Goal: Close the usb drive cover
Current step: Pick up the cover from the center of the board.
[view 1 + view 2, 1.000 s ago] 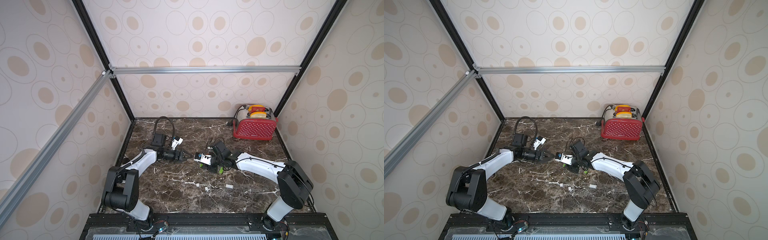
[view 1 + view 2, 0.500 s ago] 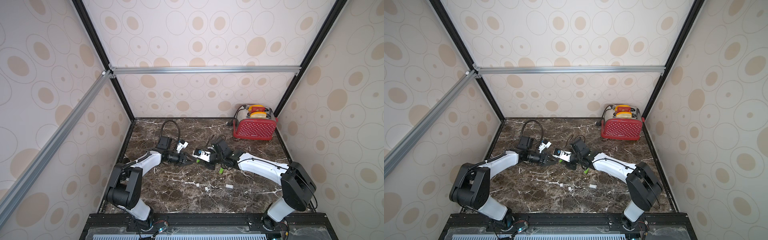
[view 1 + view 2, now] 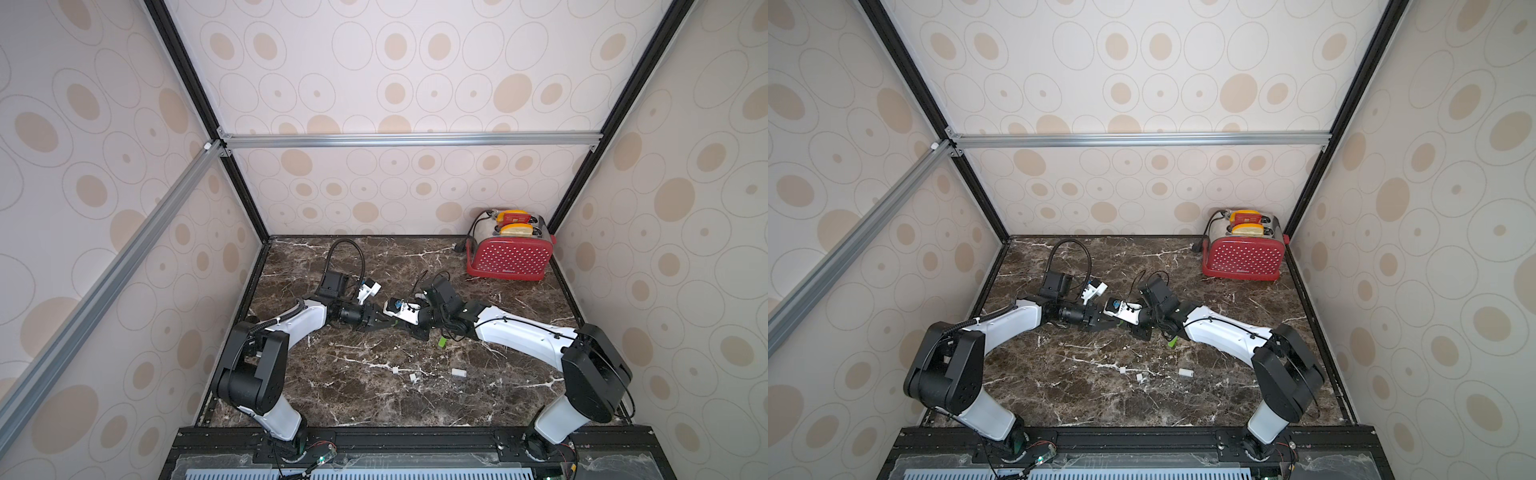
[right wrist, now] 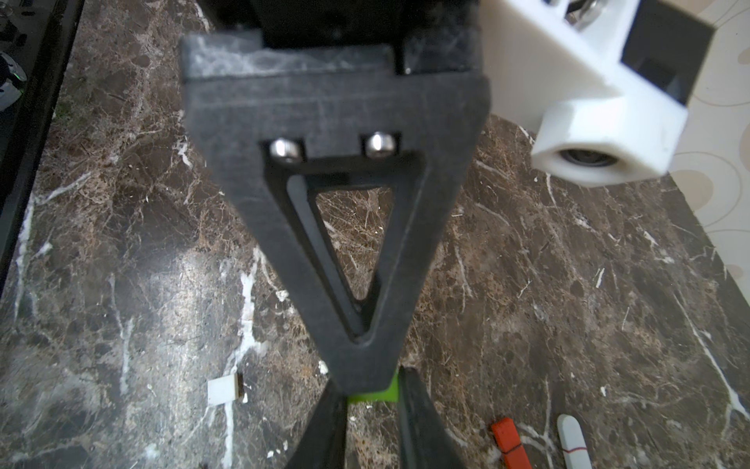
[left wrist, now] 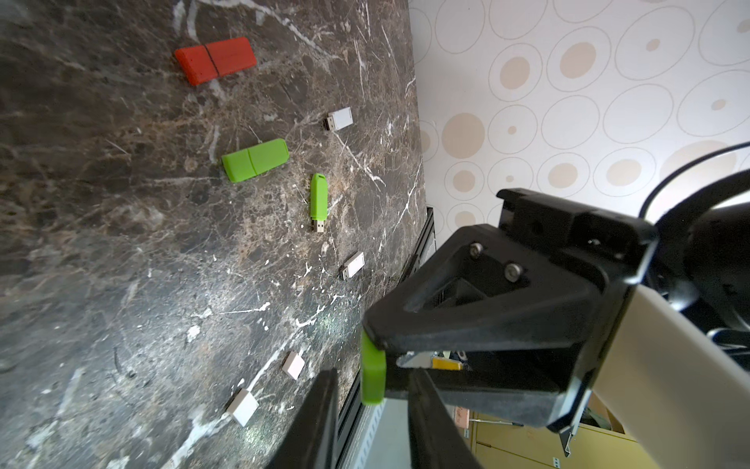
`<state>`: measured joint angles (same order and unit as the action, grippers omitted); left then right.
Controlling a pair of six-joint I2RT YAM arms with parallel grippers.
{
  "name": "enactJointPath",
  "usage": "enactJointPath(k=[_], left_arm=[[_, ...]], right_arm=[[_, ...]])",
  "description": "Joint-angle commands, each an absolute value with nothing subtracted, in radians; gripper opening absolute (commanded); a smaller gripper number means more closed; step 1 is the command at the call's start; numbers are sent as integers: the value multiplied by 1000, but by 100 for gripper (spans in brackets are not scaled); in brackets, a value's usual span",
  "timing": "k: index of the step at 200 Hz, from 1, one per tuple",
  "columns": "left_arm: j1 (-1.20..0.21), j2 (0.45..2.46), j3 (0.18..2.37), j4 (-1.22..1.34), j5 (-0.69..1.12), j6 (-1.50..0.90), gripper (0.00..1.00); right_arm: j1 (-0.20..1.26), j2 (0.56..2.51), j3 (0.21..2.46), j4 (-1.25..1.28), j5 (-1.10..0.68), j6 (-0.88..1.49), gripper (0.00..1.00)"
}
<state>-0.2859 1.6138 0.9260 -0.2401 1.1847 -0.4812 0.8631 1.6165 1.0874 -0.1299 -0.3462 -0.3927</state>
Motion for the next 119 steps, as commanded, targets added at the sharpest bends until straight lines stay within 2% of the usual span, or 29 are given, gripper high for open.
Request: enactJointPath(k=[1,48,119], left_arm=[[-291,1624,959,-214,1206,-494,29],[-294,1628,959,-215,1206,-493,21],[-295,1620,957,-225,1198,-483,0]], right_arm=[[869,1612,1091,-120,-367,-385,23],[873,1618,1094,-115,-375,-385,23],[879,1620,1097,-120,-378,-392,23]])
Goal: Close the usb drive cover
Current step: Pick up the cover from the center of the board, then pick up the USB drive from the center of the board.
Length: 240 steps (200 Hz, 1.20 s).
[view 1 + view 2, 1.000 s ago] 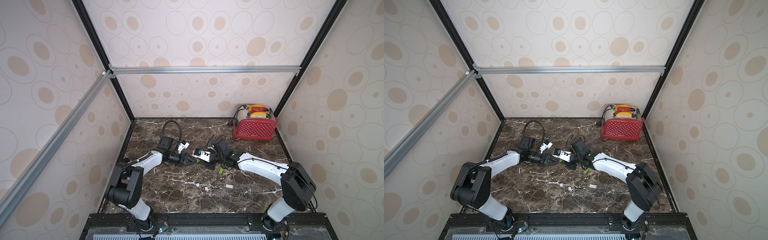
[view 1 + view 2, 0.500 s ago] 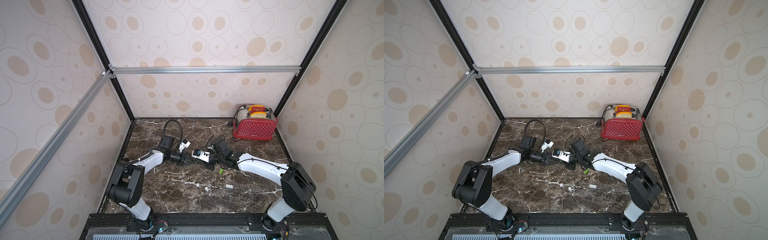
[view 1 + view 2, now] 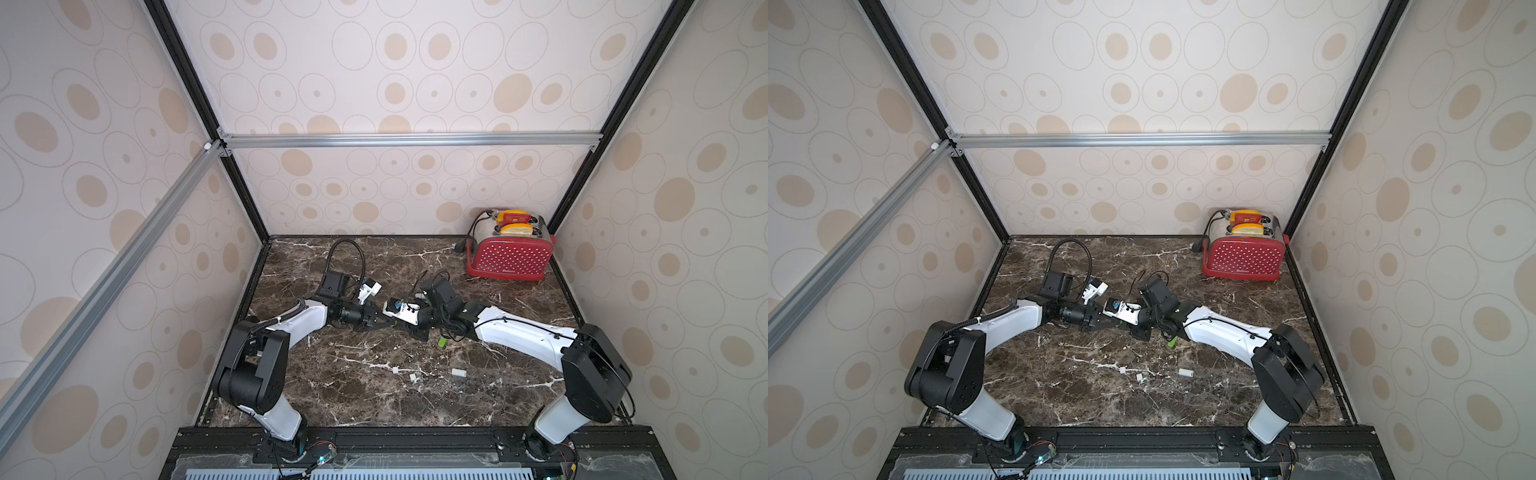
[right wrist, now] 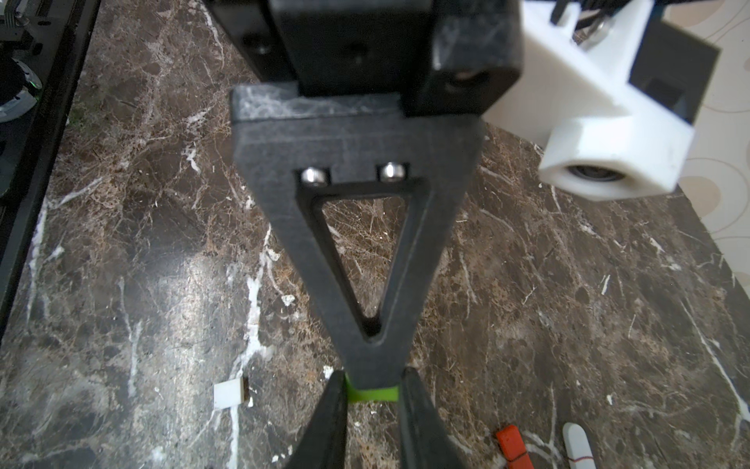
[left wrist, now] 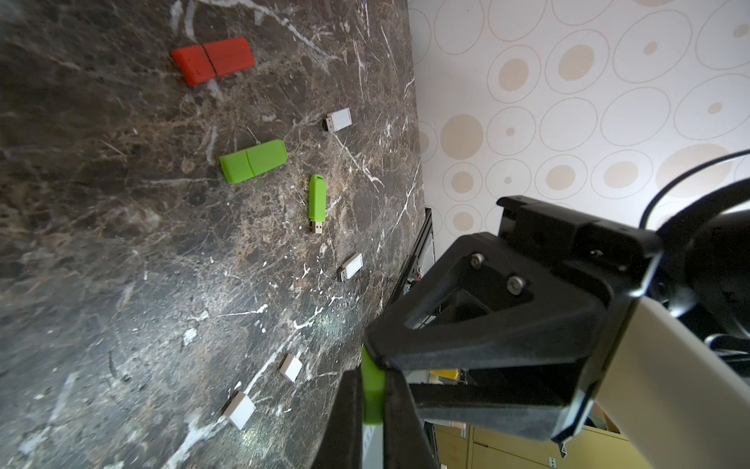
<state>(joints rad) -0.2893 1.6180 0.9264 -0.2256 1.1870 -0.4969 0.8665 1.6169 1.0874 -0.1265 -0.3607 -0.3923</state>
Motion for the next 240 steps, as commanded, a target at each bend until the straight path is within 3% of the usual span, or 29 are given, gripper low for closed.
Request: enactJointPath(k=[1,20,42,73,110,201,240], left_arm=[[-295,1620,957,-224,1198,-482,0],[-296,1618,957,-234,1194,-477,0],[-293,1615,964,-259,1192,-456,0],[-276,1593,964,-316,1166,-411,0],[-197,1556,947,-318,1123,-423,0],[-148,1478,923,-360,1081,-358,0],[-147,1490,939,-373,1084,-347,0]], right_arm=[[879,1620,1098,-121,-378,-392,23],[877,1615,1096,-134,-375,-407,30],[877,1596,1090,-176,-376,-451,52],[814,1533,1072,-321,-426,-554,59],[736,1635,1171,-659,-415,-777,61],[562,1747,1122,-629,-307,-984,58],[545,1789,1138,-648,-348,-1001,59]])
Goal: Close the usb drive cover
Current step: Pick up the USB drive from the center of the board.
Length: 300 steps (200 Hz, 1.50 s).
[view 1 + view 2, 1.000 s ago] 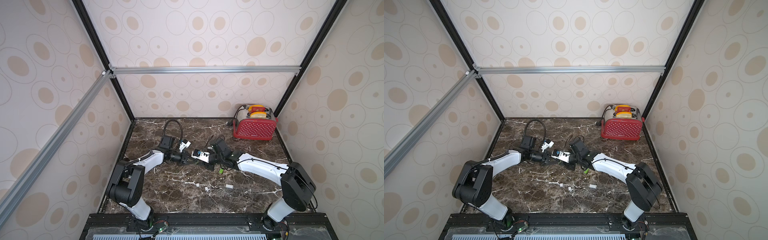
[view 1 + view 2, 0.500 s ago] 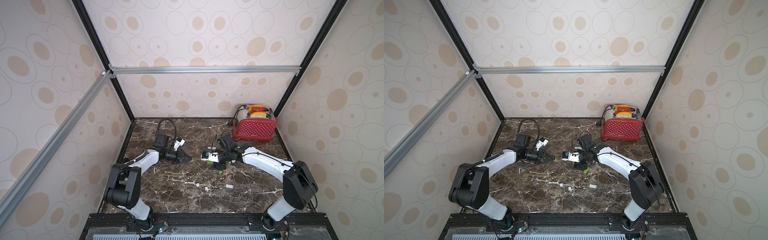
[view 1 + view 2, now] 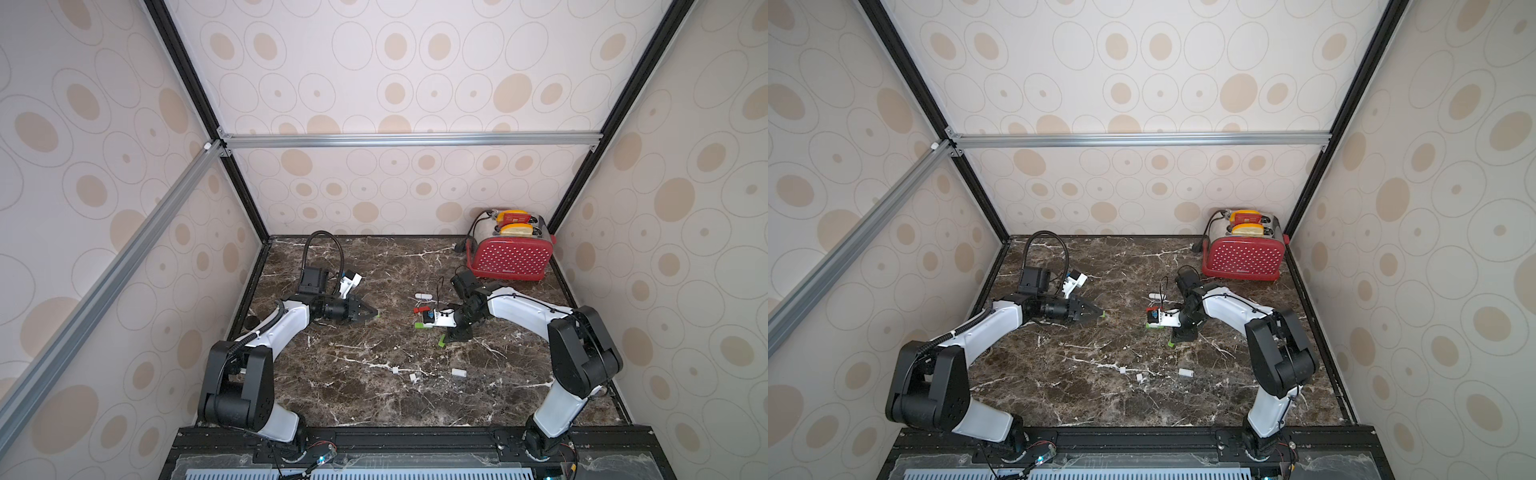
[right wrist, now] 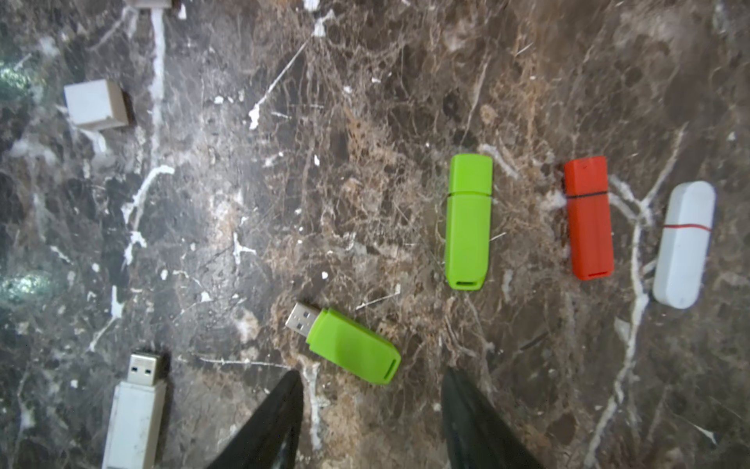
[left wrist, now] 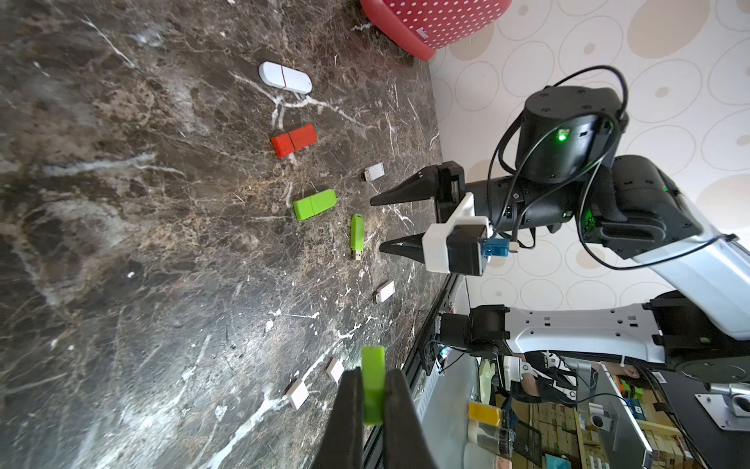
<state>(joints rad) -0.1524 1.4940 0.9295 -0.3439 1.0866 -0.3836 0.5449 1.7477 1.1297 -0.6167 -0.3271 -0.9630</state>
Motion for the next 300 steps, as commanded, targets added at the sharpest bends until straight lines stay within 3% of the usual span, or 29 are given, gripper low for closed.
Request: enactJointPath(k=[1,65,192,210,229,248,300], left_arm=[[-147,1490,940,-373,1084,-347,0],[-146,1494,942,-383,1082,-330,0],[-147,1503,951,-390,1085,-325,0],[-146,1502,948,-390,1083,-324,0],[-146,1506,950,-390,1083,-324,0],[-147,1508,953,-391,1083,-323,0],[-147,1501,951,-397,1080,-318,0]], right_arm=[[545,1791,1139,-648,-350,-1002,59],[546,1853,1133,-648,-376,-1002,59],[549,1773,1026,-581,-335,-950,33],[556,1772,1018,-563,-332,-940,33],[581,1784,1027,-558,-332,-940,43],[600,1814,1052,-578,-326,-938,46],[620,1850,1074,-597,-321,-934,35]])
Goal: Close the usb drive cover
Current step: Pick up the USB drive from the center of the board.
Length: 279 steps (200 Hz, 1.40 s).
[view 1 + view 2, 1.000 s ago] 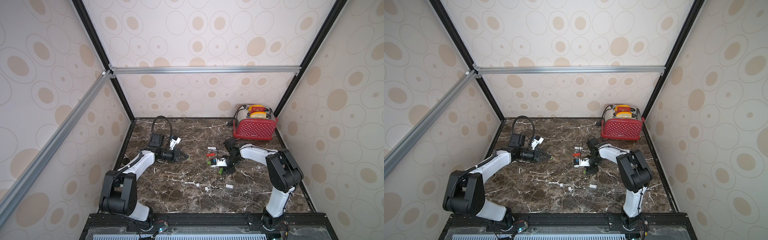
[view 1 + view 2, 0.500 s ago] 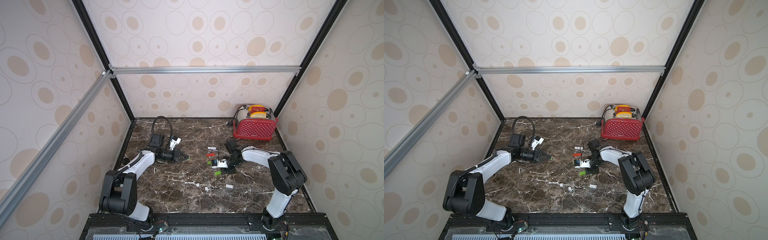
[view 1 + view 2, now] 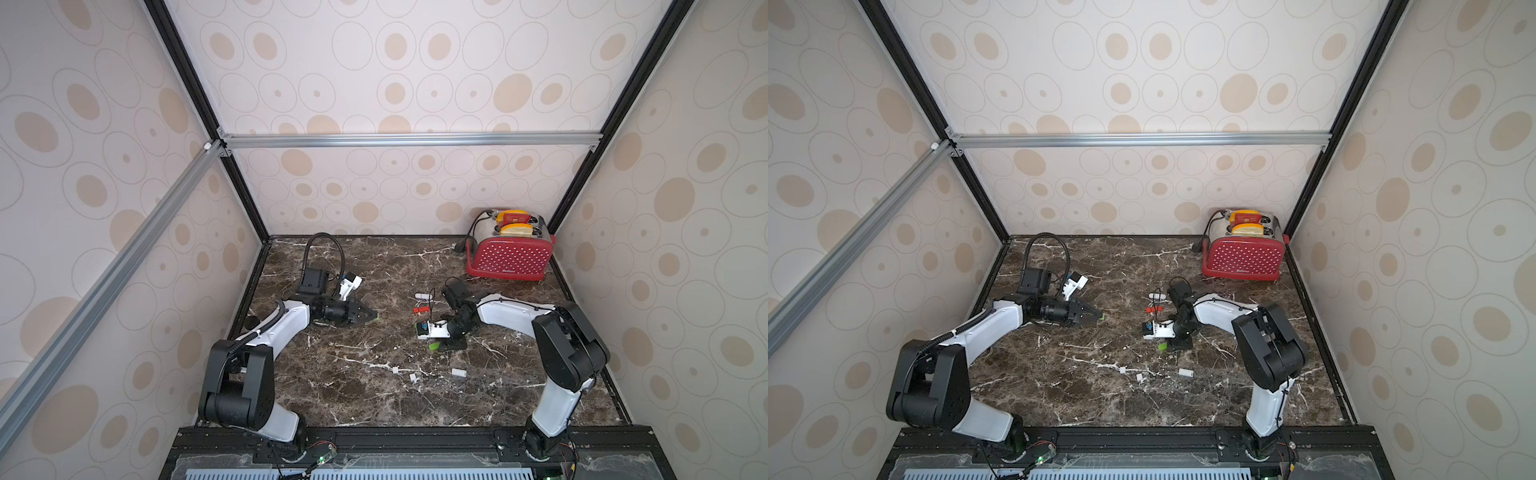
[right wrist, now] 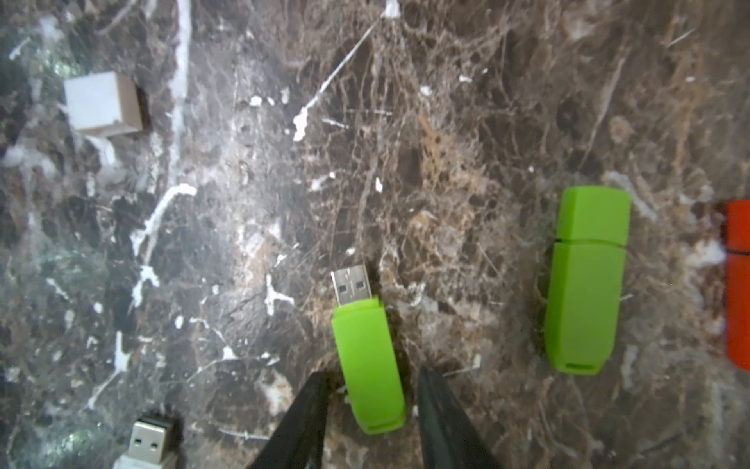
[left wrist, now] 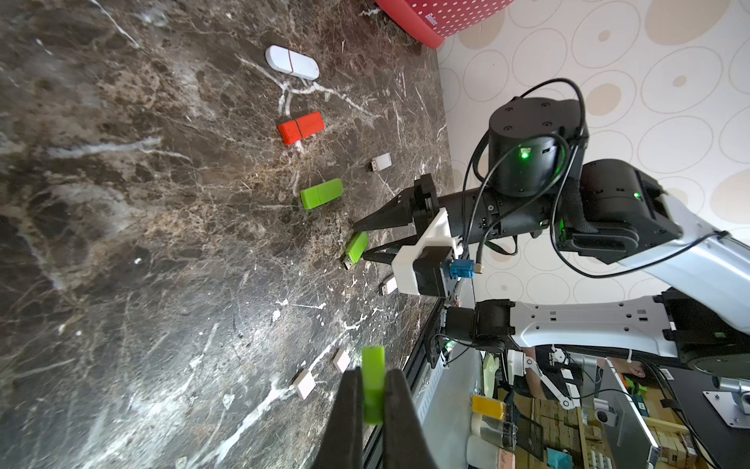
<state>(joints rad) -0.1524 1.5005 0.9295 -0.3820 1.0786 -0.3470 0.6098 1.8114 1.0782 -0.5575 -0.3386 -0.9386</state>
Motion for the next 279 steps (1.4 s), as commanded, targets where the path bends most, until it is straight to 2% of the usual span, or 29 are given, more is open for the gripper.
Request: enactJointPath(k=[1,75,127,182,228,279], left_arm=[[-147,1502,951,-396,1080,-318,0],[-147,1506,953,-395,1081,-322,0],[-146,1509,913,-260,1113,-447,0],[-152,1508,829,36,1164,-678,0],[-193,1514,849,5,1213,-653,0],[-241,1534,888,-142,1242,-527,0]], right_arm=[[621,1851,1074,-597,-321,-934,35],[621,1826,1071,-571,-307,-910,12],[621,1715,1071,-470,-422,-771,10],[654,1611,1087,-333,-555,-596,0],[733,1563,1025,-168,-594,-588,0],[737,1567,1042,-154,-560,-591,0]])
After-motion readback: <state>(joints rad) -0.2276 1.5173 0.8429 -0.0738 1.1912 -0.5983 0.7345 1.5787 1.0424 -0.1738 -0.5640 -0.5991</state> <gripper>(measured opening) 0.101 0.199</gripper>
